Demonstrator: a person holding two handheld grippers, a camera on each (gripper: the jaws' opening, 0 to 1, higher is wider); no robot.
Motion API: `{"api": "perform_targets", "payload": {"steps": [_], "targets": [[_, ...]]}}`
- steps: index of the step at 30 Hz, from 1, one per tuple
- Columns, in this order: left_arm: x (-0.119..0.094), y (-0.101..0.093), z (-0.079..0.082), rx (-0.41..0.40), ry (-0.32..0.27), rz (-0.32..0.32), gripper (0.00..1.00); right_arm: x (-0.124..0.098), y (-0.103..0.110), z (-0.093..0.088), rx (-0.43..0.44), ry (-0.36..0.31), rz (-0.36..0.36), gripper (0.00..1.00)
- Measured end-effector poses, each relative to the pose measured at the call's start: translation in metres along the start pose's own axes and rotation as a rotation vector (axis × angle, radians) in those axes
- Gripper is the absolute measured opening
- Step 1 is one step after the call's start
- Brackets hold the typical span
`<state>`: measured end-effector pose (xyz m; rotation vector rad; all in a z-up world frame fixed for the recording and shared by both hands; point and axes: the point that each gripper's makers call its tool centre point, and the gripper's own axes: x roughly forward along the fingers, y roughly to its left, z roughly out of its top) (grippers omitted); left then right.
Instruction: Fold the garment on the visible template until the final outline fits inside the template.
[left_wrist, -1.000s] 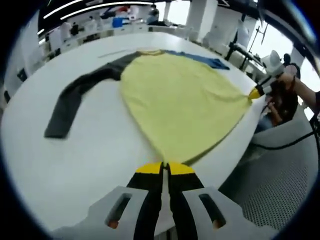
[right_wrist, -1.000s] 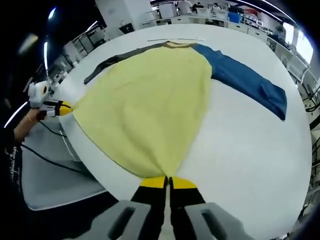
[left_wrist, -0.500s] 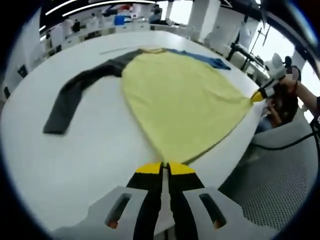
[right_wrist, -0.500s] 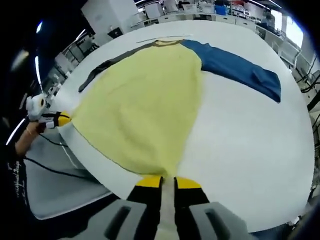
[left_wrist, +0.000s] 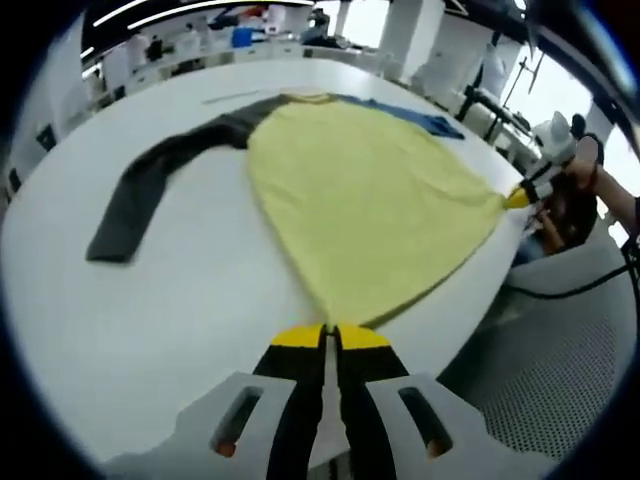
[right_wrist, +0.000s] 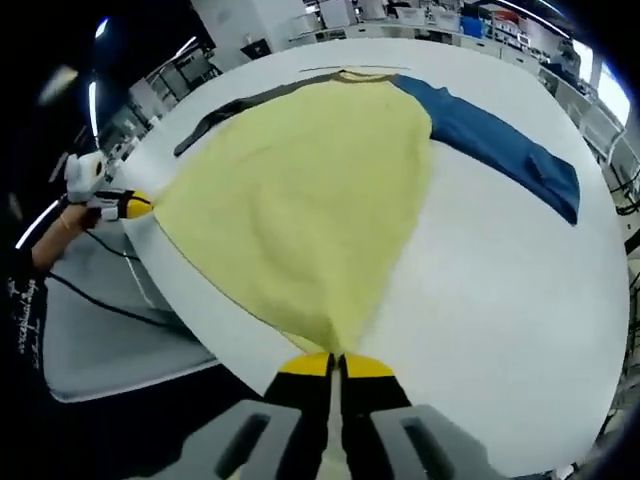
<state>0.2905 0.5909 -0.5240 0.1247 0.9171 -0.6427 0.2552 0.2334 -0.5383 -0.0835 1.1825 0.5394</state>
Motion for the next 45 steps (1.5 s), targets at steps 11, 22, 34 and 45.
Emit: {"api": "perform_targets", "payload": {"steps": [11, 22, 34, 45], "targets": [[0.000, -0.003, -0.003, -0.005, 0.007, -0.006, 0.01, 0.003, -0.003, -0.005, 0.008, 0.013, 0.019, 0.00], [-0.003, -0.005, 0.001, -0.044, -0.027, -0.019, 0.03, 0.002, -0.005, -0.001, 0.113, -0.038, 0.019, 0.06], [-0.024, -0.002, 0.028, -0.091, -0.148, -0.010, 0.37, -0.027, -0.016, 0.021, 0.176, -0.147, -0.019, 0.48], [-0.029, -0.017, 0.052, -0.085, -0.242, -0.079, 0.59, -0.044, -0.027, 0.066, 0.134, -0.291, -0.044, 0.75]]}}
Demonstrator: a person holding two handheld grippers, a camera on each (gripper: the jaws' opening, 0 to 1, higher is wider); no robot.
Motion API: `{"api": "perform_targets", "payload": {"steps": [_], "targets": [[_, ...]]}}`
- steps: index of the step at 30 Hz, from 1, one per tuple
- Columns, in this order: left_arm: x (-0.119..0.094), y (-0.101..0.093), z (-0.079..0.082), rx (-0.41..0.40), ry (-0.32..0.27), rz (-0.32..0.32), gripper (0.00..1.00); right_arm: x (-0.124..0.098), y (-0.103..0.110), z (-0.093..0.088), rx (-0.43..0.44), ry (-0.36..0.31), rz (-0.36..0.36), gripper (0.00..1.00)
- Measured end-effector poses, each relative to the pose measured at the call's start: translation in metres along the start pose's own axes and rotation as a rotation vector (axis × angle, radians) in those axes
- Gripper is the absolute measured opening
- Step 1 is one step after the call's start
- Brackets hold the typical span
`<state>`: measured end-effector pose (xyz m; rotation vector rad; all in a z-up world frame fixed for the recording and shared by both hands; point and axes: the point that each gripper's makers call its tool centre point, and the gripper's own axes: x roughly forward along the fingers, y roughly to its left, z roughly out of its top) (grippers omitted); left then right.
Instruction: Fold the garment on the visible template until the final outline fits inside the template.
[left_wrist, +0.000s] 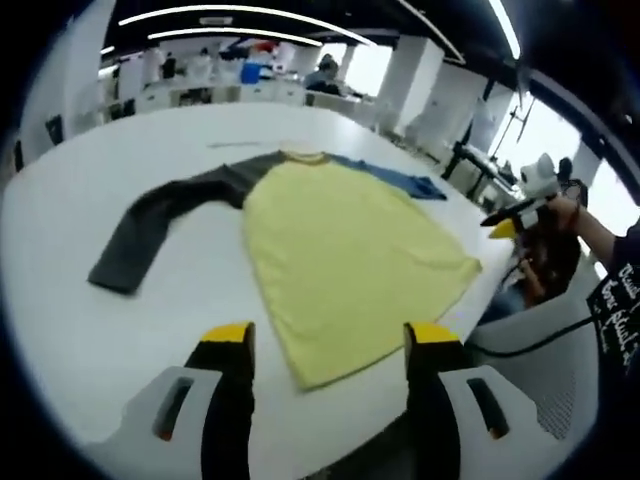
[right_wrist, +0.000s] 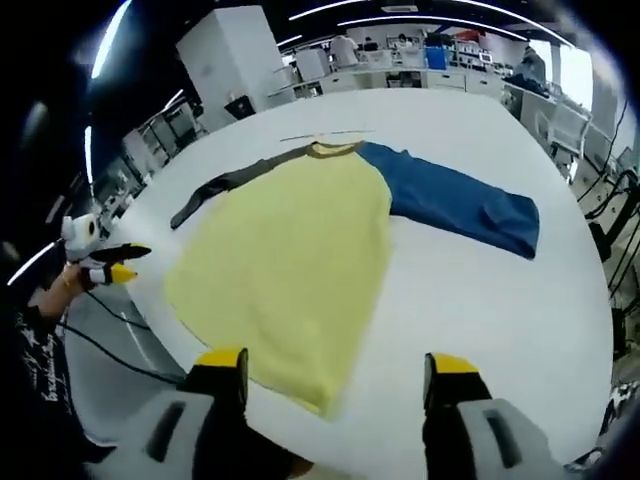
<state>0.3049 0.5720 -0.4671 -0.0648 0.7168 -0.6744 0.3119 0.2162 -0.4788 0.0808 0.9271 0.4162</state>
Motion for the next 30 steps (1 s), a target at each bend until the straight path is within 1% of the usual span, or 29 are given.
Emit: {"api": "perform_targets", "payload": {"steps": [1, 3, 5, 7, 10, 11, 12, 13, 14, 16, 17, 18, 20, 21, 23, 25, 26, 27, 29, 30], "targets": [[0.000, -0.001, 0.000, -0.002, -0.002, 0.000, 0.61, 0.000, -0.001, 0.002, 0.000, -0.005, 0.001, 0.76], [0.001, -0.004, 0.002, -0.001, -0.007, -0.001, 0.67, 0.001, -0.006, 0.014, 0.010, -0.046, -0.007, 0.79], [0.001, -0.007, 0.006, 0.015, -0.015, 0.001, 0.72, 0.002, -0.014, 0.026, 0.012, -0.085, -0.019, 0.82], [0.001, -0.006, 0.008, 0.017, -0.021, -0.002, 0.77, 0.004, -0.027, 0.035, 0.021, -0.108, -0.036, 0.86], [0.001, -0.008, 0.012, 0.028, -0.025, 0.002, 0.84, 0.004, -0.038, 0.048, 0.005, -0.140, -0.072, 0.89], [0.001, -0.008, 0.014, 0.048, -0.032, 0.005, 0.86, 0.005, -0.044, 0.053, -0.003, -0.152, -0.083, 0.89], [0.001, -0.008, 0.015, 0.052, -0.036, 0.005, 0.87, 0.006, -0.051, 0.057, -0.009, -0.163, -0.094, 0.89], [0.001, -0.007, 0.015, 0.052, -0.039, 0.005, 0.88, 0.007, -0.056, 0.060, -0.012, -0.162, -0.101, 0.89], [0.001, -0.004, 0.017, 0.052, -0.052, 0.009, 0.90, 0.009, -0.064, 0.067, -0.027, -0.178, -0.117, 0.89], [0.002, -0.005, 0.018, 0.048, -0.061, 0.015, 0.93, 0.011, -0.072, 0.074, -0.041, -0.194, -0.133, 0.89], [0.003, -0.005, 0.019, 0.049, -0.066, 0.020, 0.94, 0.013, -0.075, 0.077, -0.038, -0.193, -0.134, 0.89], [0.003, -0.005, 0.020, 0.049, -0.070, 0.024, 0.94, 0.016, -0.085, 0.082, -0.044, -0.201, -0.142, 0.88], [0.004, -0.006, 0.021, 0.048, -0.071, 0.027, 0.97, 0.022, -0.097, 0.087, -0.052, -0.195, -0.153, 0.88], [0.005, -0.007, 0.022, 0.048, -0.073, 0.028, 0.99, 0.025, -0.101, 0.089, -0.058, -0.193, -0.155, 0.87], [0.005, -0.008, 0.023, 0.055, -0.077, 0.027, 0.99, 0.032, -0.110, 0.091, -0.061, -0.186, -0.166, 0.86], [0.006, -0.008, 0.025, 0.055, -0.080, 0.031, 0.99, 0.038, -0.119, 0.091, -0.057, -0.173, -0.184, 0.82], [0.006, -0.008, 0.026, 0.055, -0.079, 0.033, 0.99, 0.041, -0.123, 0.093, -0.066, -0.169, -0.188, 0.80], [0.007, -0.008, 0.026, 0.052, -0.070, 0.037, 0.99, 0.045, -0.131, 0.096, -0.086, -0.176, -0.208, 0.77], [0.009, -0.012, 0.029, 0.059, -0.062, 0.036, 0.99, 0.052, -0.144, 0.096, -0.113, -0.160, -0.242, 0.73], [0.010, -0.013, 0.029, 0.061, -0.057, 0.033, 0.99, 0.055, -0.149, 0.095, -0.112, -0.150, -0.247, 0.71]]}}
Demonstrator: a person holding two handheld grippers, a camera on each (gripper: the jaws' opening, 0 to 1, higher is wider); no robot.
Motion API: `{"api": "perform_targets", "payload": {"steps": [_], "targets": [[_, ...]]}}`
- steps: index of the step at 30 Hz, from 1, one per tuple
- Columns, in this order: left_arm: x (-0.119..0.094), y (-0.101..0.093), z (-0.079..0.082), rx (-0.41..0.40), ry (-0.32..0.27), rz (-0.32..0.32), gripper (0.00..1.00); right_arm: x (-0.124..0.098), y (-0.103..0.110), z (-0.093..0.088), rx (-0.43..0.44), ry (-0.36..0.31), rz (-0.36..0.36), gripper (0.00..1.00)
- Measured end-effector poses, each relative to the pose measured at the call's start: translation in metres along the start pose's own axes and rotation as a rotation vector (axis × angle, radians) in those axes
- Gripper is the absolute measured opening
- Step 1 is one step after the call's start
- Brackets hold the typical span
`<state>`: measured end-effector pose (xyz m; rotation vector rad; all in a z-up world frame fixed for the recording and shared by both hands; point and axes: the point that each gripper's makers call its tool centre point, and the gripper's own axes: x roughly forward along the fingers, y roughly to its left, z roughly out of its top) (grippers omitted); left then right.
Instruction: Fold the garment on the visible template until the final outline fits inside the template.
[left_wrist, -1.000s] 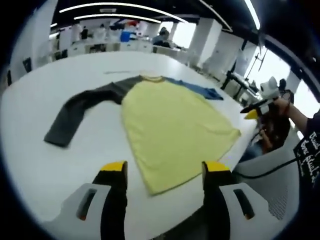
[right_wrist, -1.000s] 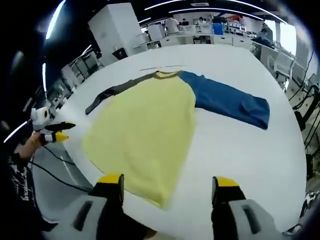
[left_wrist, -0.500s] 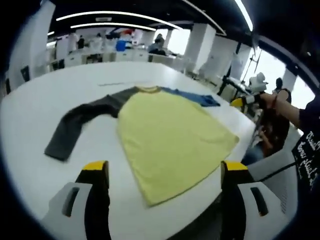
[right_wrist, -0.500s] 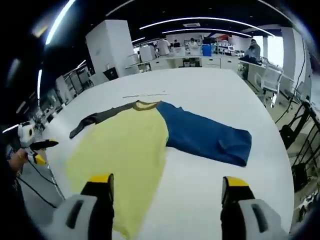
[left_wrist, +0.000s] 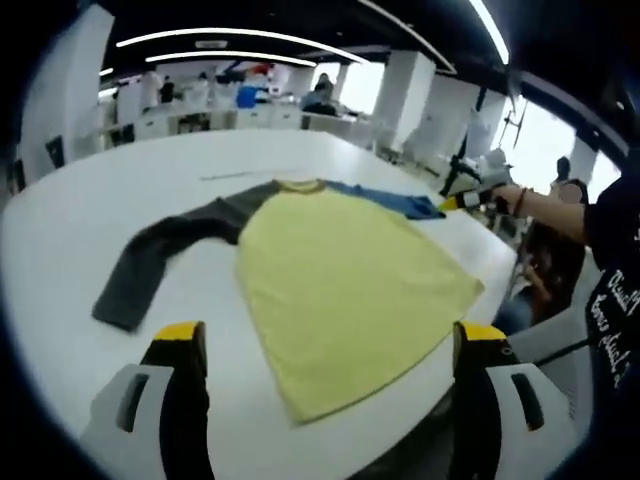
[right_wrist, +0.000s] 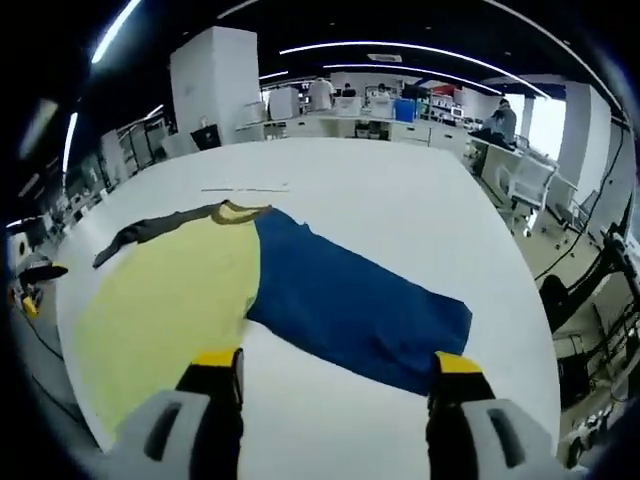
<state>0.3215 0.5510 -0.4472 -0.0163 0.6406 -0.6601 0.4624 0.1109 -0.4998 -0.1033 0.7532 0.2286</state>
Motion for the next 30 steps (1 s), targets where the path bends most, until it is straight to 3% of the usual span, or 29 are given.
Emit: {"api": "perform_targets", "payload": {"steps": [10, 13, 22, 28, 30], "targets": [[0.006, -0.009, 0.000, 0.003, 0.020, -0.001, 0.98, 0.036, -0.023, 0.000, -0.053, 0.017, -0.014, 0.39], [0.004, -0.007, 0.003, 0.054, 0.004, 0.034, 0.96, 0.036, -0.020, 0.001, -0.061, 0.013, -0.014, 0.35], [0.001, -0.005, 0.006, 0.054, 0.005, 0.041, 0.97, 0.045, -0.031, -0.009, -0.057, 0.042, -0.027, 0.26], [0.000, -0.006, 0.008, 0.048, 0.006, 0.046, 0.97, 0.043, -0.035, -0.009, -0.086, 0.034, -0.048, 0.03], [0.000, -0.006, 0.007, 0.044, 0.009, 0.046, 0.96, 0.043, -0.040, -0.008, -0.097, 0.033, -0.059, 0.00]]}}
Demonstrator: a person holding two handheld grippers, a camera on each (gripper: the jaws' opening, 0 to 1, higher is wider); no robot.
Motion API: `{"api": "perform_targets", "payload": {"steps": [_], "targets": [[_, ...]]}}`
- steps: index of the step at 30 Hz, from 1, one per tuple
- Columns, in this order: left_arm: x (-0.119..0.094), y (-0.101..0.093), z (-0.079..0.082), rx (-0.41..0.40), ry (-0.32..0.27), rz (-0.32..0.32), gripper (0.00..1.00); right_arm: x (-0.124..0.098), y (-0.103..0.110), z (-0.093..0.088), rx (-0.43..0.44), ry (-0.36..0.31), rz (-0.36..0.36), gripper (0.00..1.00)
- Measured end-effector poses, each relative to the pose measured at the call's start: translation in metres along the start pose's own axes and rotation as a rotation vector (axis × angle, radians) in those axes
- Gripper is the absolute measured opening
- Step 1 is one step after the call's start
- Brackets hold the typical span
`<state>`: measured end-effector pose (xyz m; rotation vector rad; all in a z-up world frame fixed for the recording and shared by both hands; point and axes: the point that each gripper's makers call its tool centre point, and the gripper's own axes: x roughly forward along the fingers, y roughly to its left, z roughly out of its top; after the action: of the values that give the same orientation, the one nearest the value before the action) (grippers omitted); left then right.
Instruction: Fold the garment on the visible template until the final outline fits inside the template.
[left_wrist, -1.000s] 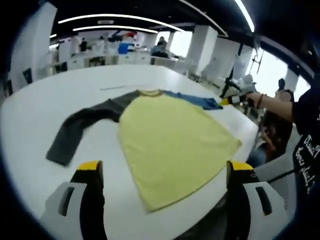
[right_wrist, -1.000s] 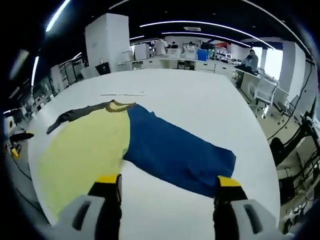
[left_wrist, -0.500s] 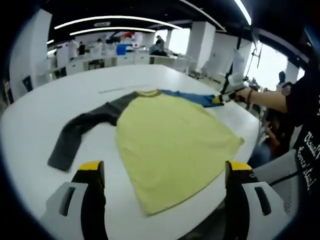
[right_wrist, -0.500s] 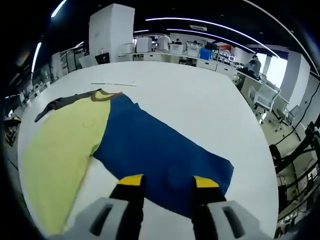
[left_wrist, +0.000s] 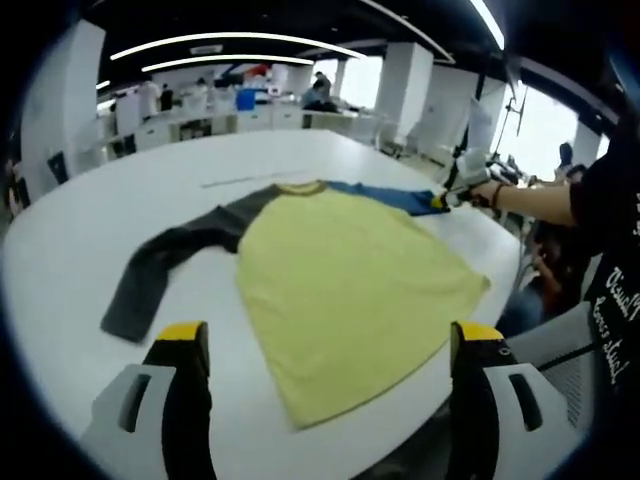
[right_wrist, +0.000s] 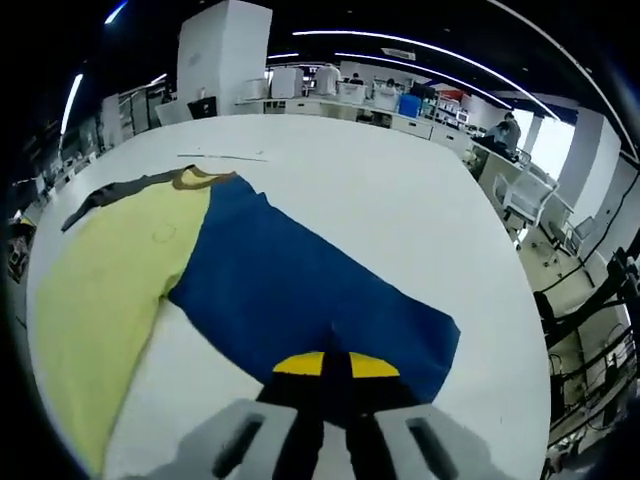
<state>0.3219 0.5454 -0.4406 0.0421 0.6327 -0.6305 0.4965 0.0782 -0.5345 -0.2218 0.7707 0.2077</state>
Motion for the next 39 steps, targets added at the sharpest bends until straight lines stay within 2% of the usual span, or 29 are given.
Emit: {"api": "perform_targets", "payload": {"steps": [5, 10, 15, 17, 18, 19, 20, 23, 30, 39], "targets": [[0.000, 0.002, 0.000, -0.002, -0.001, 0.003, 0.96, -0.010, -0.013, 0.001, 0.038, -0.014, -0.047, 0.00], [-0.001, 0.003, 0.001, -0.005, -0.005, 0.005, 0.96, -0.022, -0.044, 0.001, 0.134, -0.045, -0.145, 0.00], [-0.002, 0.004, 0.002, -0.016, -0.012, 0.015, 0.94, -0.033, -0.077, -0.010, 0.143, -0.020, -0.247, 0.00], [-0.002, 0.003, 0.004, -0.018, -0.022, 0.014, 0.94, -0.038, -0.083, -0.021, 0.144, -0.010, -0.297, 0.00], [-0.002, 0.003, 0.005, -0.018, -0.024, 0.014, 0.94, -0.049, -0.082, -0.022, 0.147, 0.008, -0.314, 0.00], [-0.002, 0.002, 0.006, -0.016, -0.027, 0.013, 0.94, -0.051, -0.084, -0.023, 0.152, 0.007, -0.319, 0.00], [-0.002, 0.002, 0.006, -0.015, -0.027, 0.013, 0.94, -0.047, -0.091, -0.029, 0.162, 0.008, -0.327, 0.00], [-0.002, 0.003, 0.006, -0.014, -0.028, 0.013, 0.94, -0.041, -0.107, -0.030, 0.163, 0.021, -0.339, 0.00], [-0.003, 0.003, 0.007, -0.011, -0.029, 0.016, 0.94, -0.066, -0.092, -0.032, 0.124, 0.043, -0.358, 0.00], [-0.006, 0.006, 0.005, -0.012, -0.032, 0.021, 0.94, -0.078, -0.099, -0.036, 0.109, 0.085, -0.368, 0.00]]}}
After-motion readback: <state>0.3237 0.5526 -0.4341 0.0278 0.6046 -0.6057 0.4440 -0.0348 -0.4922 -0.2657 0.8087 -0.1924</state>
